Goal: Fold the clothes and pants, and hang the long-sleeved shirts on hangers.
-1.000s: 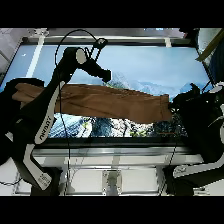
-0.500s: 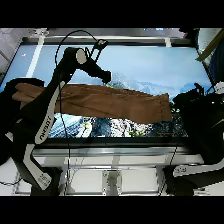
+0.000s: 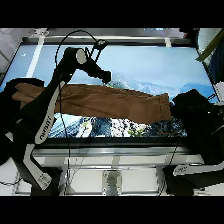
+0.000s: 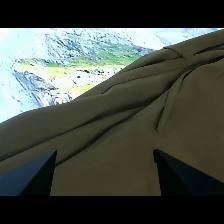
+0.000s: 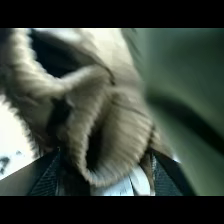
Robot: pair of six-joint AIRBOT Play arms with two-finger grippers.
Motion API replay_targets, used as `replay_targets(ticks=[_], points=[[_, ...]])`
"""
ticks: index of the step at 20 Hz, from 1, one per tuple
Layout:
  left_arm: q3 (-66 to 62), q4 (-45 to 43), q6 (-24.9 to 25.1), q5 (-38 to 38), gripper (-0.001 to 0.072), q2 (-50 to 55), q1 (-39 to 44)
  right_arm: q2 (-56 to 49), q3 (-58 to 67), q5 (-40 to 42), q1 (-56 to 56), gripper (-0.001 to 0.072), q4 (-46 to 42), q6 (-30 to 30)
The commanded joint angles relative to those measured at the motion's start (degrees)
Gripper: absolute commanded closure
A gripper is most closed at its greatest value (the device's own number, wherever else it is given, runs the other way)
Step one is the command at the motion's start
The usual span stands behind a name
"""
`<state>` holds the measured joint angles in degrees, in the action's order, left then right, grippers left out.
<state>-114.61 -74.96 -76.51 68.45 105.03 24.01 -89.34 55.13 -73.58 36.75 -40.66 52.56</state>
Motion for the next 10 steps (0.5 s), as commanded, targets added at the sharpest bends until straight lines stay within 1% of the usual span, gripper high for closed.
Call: replay_targets(ticks=[1,7,10], points=[[0.0,0.0,-0.2,0.8,0.0013,0.0,0.0,0.0,-0.7,3.8,0.8,0.0089,4.9,-3.5],[0.0,0.0,-0.2,1.4,0.0013,0.0,-0.1,0.2,5.6,-3.4,4.3,0.0099,3.5,0.6],[0.0,0.0,-0.2,1.4,0.0013,0.0,0.0,0.2,6.0,-6.1,3.1,0.0098,2.9,0.3]])
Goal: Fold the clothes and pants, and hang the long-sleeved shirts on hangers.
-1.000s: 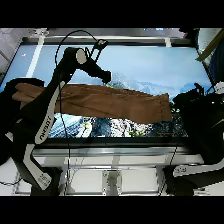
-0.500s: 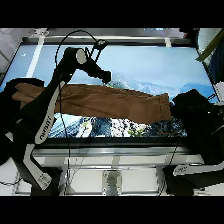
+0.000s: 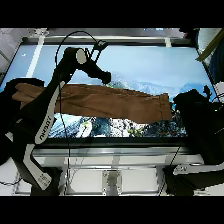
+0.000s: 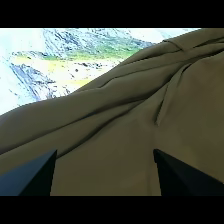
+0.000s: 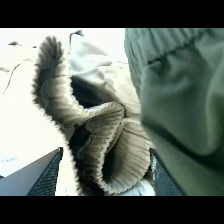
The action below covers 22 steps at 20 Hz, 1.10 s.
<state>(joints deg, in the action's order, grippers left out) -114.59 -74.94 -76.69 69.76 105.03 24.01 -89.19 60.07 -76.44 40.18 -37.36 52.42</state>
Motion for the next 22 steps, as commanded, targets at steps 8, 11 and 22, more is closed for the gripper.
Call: replay_targets(ticks=[8,11,22], points=[[0.0,0.0,0.0,0.1,0.0013,0.0,0.0,0.0,1.1,6.1,-13.8,0.0106,-7.7,0.8],[0.0,0.0,0.0,0.1,0.0013,0.0,0.0,0.0,1.1,11.0,-14.8,0.0430,-9.7,4.1],[0.0,0.0,0.0,0.1,0.0013,0.0,0.0,2.9,2.4,4.3,-6.1,0.0689,-19.6,9.9]])
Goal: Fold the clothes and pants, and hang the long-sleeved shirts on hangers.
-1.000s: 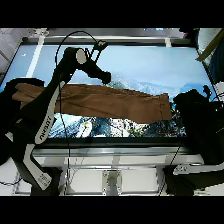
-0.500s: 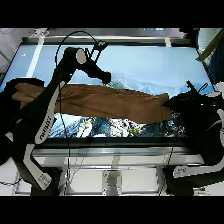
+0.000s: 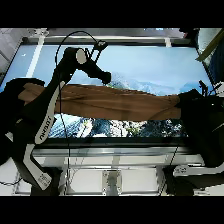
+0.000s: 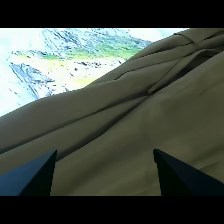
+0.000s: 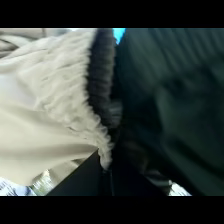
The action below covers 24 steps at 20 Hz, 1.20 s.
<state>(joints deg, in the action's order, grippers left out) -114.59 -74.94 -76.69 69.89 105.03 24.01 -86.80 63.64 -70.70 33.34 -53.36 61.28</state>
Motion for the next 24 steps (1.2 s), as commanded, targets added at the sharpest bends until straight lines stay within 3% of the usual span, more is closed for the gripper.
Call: replay_targets(ticks=[1,2,3,10,16,20,24], points=[[0.0,0.0,0.0,0.0,0.0012,0.0,0.0,0.5,-2.3,-1.3,0.1,0.0627,-3.7,0.7],[0.0,0.0,0.0,0.0,0.0013,0.0,0.0,0.5,-3.0,-1.4,-0.3,0.0367,-3.7,0.6],[0.0,0.0,0.0,0.0,0.0013,0.0,0.0,0.5,-3.0,-2.2,-0.4,0.0158,-3.6,0.6],[0.0,0.0,0.0,0.0,0.0013,0.0,0.0,-0.4,0.7,-7.7,0.6,0.0147,-10.0,2.4],[0.0,0.0,0.0,0.0,0.0013,0.0,0.0,-7.1,0.7,-3.7,0.5,0.0146,-3.9,2.3],[0.0,0.0,0.0,0.0,0.0013,0.0,0.0,-9.2,0.7,0.1,0.5,0.0147,4.7,-0.2],[0.0,1.6,0.0,0.0,0.0013,0.0,0.0,-11.2,0.7,0.3,-0.7,0.0147,5.2,-0.5]])
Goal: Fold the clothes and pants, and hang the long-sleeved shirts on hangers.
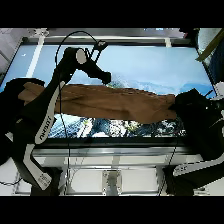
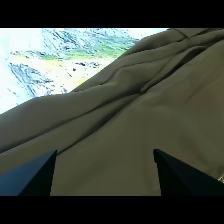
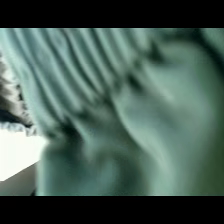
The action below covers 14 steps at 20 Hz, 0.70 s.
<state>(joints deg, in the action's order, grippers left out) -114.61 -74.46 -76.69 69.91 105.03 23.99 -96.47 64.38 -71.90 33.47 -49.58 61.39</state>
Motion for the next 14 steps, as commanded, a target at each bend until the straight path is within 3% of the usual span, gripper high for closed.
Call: replay_targets(ticks=[1,2,4,6,7,8,9,14], points=[[0.0,1.5,0.0,0.0,0.0013,0.0,0.0,-1.9,0.0,1.7,-1.5,0.0169,1.4,-0.6],[0.0,1.7,0.0,0.0,0.0013,0.1,0.0,-2.1,0.0,2.1,-2.3,0.0173,1.4,-0.6],[0.0,1.7,0.0,0.0,0.0013,0.2,0.0,-2.1,0.0,4.1,-3.9,0.0335,1.4,-0.6],[0.0,1.7,0.0,0.0,0.0020,0.8,0.2,-2.1,0.0,5.6,-5.0,0.0402,1.3,-0.6],[0.0,1.7,0.0,0.0,0.0139,1.1,0.4,-2.1,0.0,5.7,-5.2,0.0435,1.4,-0.6],[0.0,1.7,0.0,0.0,0.0436,1.7,0.8,-2.1,0.0,5.2,-5.2,0.0651,1.4,-0.6],[0.0,2.1,0.0,0.0,0.0694,2.4,1.3,-2.0,0.2,4.1,-5.2,0.0689,1.4,-0.5],[0.0,9.4,0.0,0.0,0.0691,8.5,5.6,1.0,5.6,-2.5,-5.0,0.0690,2.4,-0.5]])
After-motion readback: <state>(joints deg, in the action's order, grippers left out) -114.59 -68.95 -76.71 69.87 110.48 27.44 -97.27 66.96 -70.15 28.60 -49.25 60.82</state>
